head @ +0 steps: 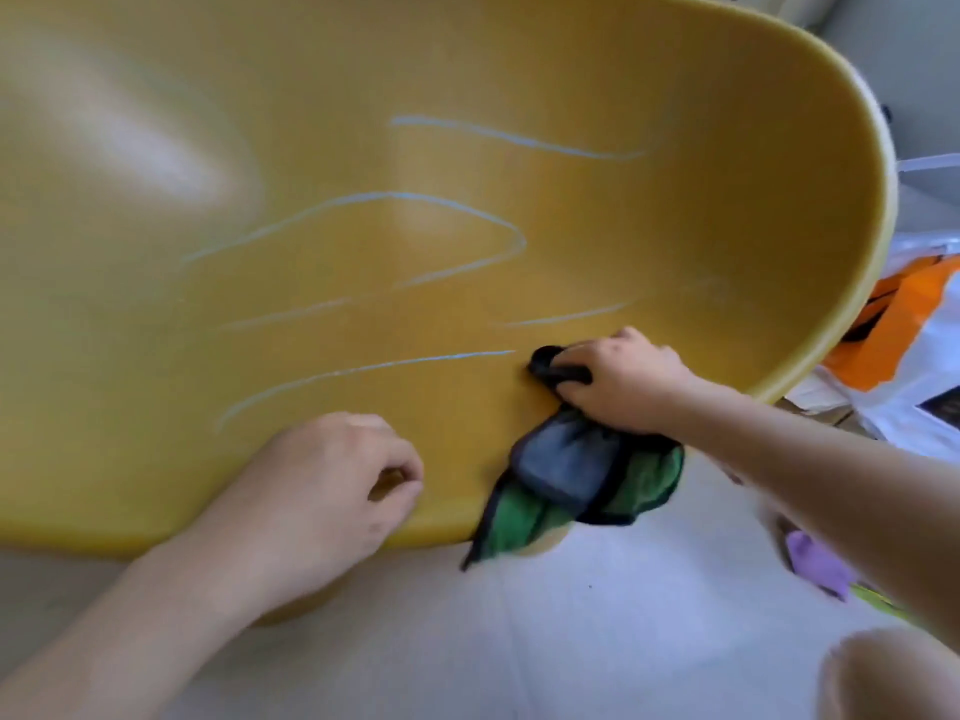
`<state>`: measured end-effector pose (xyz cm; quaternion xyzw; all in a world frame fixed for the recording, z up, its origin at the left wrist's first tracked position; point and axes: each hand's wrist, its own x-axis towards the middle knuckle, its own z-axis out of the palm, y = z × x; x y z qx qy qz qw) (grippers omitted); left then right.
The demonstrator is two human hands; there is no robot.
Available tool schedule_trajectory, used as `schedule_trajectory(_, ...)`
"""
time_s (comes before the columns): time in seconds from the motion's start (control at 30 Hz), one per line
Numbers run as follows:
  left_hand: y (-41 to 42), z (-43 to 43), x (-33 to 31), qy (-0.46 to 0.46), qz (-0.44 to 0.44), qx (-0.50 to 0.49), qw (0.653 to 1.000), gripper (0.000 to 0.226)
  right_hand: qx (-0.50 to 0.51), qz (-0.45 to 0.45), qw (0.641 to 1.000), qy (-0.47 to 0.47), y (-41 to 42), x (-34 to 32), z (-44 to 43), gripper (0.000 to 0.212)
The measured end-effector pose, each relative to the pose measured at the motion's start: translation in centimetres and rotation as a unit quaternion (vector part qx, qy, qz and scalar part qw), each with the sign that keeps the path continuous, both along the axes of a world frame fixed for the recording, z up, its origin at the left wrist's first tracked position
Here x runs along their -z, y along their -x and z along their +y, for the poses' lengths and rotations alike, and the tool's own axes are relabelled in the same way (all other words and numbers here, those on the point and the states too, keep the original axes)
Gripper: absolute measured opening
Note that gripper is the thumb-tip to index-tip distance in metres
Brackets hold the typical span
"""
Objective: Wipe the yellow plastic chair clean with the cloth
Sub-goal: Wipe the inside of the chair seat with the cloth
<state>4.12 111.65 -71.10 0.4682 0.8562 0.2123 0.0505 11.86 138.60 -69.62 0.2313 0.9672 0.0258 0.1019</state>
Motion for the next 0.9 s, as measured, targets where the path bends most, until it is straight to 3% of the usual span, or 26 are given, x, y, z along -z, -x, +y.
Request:
schedule_trajectory(0.03,-0.1,-0.4,-0.1,0.004,0.006,0.007,1.0,0.026,0.067,0.004,0.997,-0.039,-0.4,-0.2,2.0,0.042)
schedule_trajectory(0.1,0.2,-1.3,-0.5,0.032,0.022,0.005,0.999,0.023,0.089,0.01,0.995,-0.054,0.7,0.4,-0.3,0.034)
schedule_trajectory(0.2,1.1,-3.2,-1.2,0.056,0.025,-0.014,0.998,0.03,-0.088,0.072,0.992,0.059,4.3,2.4,-12.1,0.026)
schedule_trajectory(0.23,1.2,-4.1,-1.1,0.052,0.022,-0.029,0.998,0.034,-0.168,0.097,0.976,0.101,4.6,2.8,-15.8,0.025)
schedule_trajectory(0.3,1.0,-5.4,-1.1,0.022,0.017,-0.054,0.998,0.044,-0.235,0.132,0.95,0.158,4.3,2.2,-17.3,0.028)
schedule_trajectory(0.37,0.9,-6.6,-1.0,0.039,0.057,-0.044,0.997,0.055,-0.196,0.088,0.969,0.119,2.8,2.0,-11.9,0.033)
schedule_trajectory(0.43,1.1,-8.0,-1.0,0.073,0.131,-0.051,0.987,0.055,-0.041,0.011,0.999,0.004,0.0,0.8,-5.4,0.035)
schedule_trajectory(0.5,1.4,-9.4,-1.0,0.053,0.175,-0.071,0.981,0.052,0.064,0.019,0.996,-0.053,-1.2,-0.3,-3.0,0.036)
schedule_trajectory(0.57,1.3,-10.3,-1.0,0.01,0.169,-0.063,0.984,0.05,0.051,0.034,0.998,-0.019,0.8,-0.1,-7.0,0.033)
schedule_trajectory(0.63,1.4,-10.3,-0.9,-0.013,0.161,-0.064,0.985,0.046,-0.066,0.074,0.993,0.07,4.5,1.3,-14.9,0.031)
schedule_trajectory(0.7,1.1,-10.4,-0.8,-0.027,0.148,-0.072,0.986,0.041,-0.198,0.125,0.955,0.183,6.0,1.3,-22.0,0.028)
schedule_trajectory(0.77,1.0,-11.6,-0.8,-0.039,0.167,-0.082,0.982,0.036,-0.239,0.118,0.929,0.257,6.2,0.7,-21.0,0.027)
schedule_trajectory(0.83,1.4,-13.4,-0.8,-0.006,0.211,-0.109,0.971,0.038,-0.171,0.062,0.961,0.208,4.7,0.8,-15.3,0.031)
schedule_trajectory(0.9,1.8,-14.8,-0.8,0.007,0.23,-0.118,0.966,0.044,-0.021,0.034,0.994,0.1,2.4,0.3,-10.4,0.032)
